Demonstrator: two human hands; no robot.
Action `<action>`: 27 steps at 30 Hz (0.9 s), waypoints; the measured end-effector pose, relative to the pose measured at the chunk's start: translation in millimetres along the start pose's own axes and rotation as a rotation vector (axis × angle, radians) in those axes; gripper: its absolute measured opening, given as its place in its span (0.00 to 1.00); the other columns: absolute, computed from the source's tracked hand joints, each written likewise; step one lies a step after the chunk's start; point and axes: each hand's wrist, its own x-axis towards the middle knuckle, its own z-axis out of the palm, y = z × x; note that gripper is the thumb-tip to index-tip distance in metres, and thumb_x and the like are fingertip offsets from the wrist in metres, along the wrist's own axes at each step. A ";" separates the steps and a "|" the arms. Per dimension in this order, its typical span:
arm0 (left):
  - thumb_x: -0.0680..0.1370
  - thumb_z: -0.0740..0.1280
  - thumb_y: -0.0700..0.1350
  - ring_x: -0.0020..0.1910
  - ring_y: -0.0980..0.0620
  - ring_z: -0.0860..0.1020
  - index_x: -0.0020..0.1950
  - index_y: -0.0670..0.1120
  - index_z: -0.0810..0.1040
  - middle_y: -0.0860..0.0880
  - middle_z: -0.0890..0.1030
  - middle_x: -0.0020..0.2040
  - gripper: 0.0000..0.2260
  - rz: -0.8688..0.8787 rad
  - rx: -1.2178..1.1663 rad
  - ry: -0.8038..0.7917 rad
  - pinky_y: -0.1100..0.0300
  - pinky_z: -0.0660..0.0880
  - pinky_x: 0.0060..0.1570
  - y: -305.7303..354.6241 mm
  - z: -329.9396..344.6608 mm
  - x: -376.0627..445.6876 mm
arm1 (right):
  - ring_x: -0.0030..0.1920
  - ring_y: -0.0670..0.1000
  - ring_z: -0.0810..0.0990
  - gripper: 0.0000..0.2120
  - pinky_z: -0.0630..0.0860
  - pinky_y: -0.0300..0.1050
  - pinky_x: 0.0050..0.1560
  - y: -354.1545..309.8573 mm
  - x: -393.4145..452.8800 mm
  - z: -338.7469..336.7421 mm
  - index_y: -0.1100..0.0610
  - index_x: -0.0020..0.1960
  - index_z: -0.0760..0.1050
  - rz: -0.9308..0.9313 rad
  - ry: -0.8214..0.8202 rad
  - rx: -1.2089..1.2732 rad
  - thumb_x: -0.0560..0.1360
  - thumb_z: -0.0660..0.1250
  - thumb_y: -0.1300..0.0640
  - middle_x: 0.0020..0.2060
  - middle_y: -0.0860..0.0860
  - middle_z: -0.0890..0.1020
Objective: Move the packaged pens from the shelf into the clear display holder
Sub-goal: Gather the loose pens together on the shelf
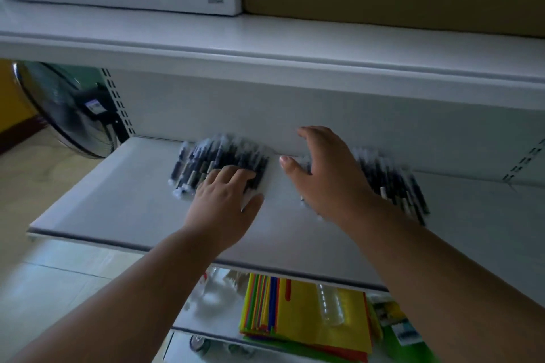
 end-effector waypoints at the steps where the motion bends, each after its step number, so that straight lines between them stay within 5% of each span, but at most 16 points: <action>1: 0.78 0.58 0.62 0.65 0.43 0.72 0.68 0.50 0.74 0.48 0.76 0.64 0.25 0.006 0.002 0.001 0.49 0.69 0.64 -14.9 -3.8 1.0 | 0.68 0.54 0.69 0.28 0.65 0.48 0.68 -10.1 3.5 8.5 0.58 0.72 0.67 0.010 0.009 -0.001 0.78 0.63 0.43 0.69 0.53 0.71; 7: 0.76 0.56 0.61 0.65 0.42 0.71 0.68 0.49 0.74 0.47 0.76 0.64 0.26 0.021 -0.044 -0.019 0.47 0.69 0.62 -83.7 -18.2 10.5 | 0.69 0.54 0.68 0.28 0.65 0.48 0.68 -55.1 14.7 45.4 0.57 0.73 0.66 0.101 0.011 0.001 0.78 0.64 0.44 0.69 0.54 0.71; 13: 0.78 0.57 0.63 0.76 0.40 0.56 0.76 0.52 0.62 0.43 0.62 0.76 0.28 -0.185 -0.160 -0.184 0.41 0.59 0.73 -127.6 -11.4 48.2 | 0.69 0.54 0.68 0.28 0.66 0.48 0.69 -66.0 20.5 68.4 0.57 0.73 0.66 0.187 -0.025 -0.036 0.78 0.64 0.44 0.69 0.54 0.71; 20: 0.79 0.58 0.63 0.71 0.42 0.65 0.76 0.47 0.62 0.44 0.67 0.73 0.30 -0.153 -0.198 -0.211 0.47 0.62 0.71 -129.9 -2.3 65.5 | 0.72 0.53 0.66 0.27 0.62 0.43 0.68 -61.7 36.5 105.3 0.56 0.75 0.63 0.334 -0.178 0.011 0.80 0.61 0.46 0.72 0.54 0.67; 27: 0.83 0.47 0.60 0.80 0.46 0.46 0.81 0.44 0.46 0.42 0.49 0.81 0.32 -0.052 -0.107 -0.332 0.53 0.45 0.77 -123.5 5.1 66.2 | 0.76 0.54 0.60 0.26 0.58 0.46 0.73 -58.8 50.7 132.7 0.59 0.77 0.57 0.437 -0.278 0.041 0.83 0.55 0.49 0.76 0.56 0.61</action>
